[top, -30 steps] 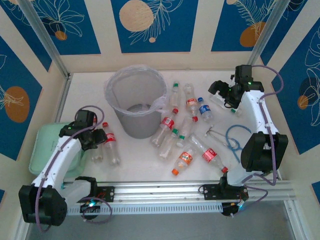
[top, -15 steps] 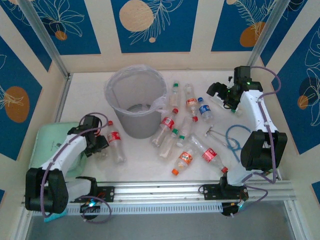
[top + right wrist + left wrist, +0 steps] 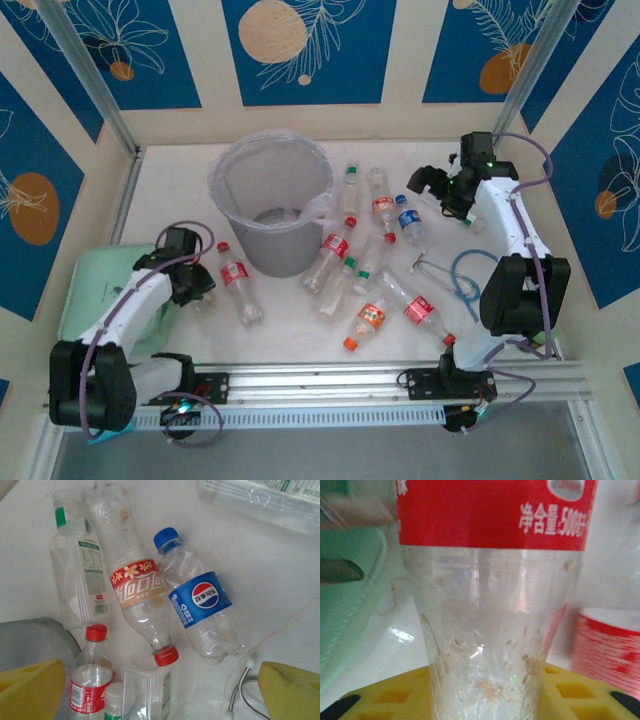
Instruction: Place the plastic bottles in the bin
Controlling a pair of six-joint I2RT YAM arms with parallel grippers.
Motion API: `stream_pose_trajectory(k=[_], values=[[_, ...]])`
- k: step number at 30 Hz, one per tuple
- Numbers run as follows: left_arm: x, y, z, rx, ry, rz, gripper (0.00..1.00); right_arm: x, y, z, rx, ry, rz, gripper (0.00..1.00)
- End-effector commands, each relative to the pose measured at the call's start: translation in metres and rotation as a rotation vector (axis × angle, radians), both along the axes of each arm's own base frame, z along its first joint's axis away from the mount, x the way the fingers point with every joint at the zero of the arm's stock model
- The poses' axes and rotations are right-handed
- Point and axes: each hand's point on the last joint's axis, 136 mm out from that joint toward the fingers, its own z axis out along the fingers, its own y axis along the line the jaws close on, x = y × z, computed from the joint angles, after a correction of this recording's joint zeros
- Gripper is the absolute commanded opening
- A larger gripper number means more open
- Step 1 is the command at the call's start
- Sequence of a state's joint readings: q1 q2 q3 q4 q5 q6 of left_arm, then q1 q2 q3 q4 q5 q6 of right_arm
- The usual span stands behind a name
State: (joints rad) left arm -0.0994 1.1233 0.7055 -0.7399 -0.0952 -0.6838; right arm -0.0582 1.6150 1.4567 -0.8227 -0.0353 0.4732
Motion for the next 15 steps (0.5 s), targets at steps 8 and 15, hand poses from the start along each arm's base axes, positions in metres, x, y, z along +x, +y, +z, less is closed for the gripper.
stream_pose_trajectory(k=[8, 15], values=[[0.034, 0.023, 0.171, 0.135, -0.353, -0.005, 0.41, 0.014, 0.023, 0.048, 0.215, -0.097, -0.008, 0.94], [0.055, 0.000, 0.293, 0.127, -0.571, -0.211, 0.31, 0.004, 0.111, 0.107, 0.632, -0.169, 0.312, 0.87]])
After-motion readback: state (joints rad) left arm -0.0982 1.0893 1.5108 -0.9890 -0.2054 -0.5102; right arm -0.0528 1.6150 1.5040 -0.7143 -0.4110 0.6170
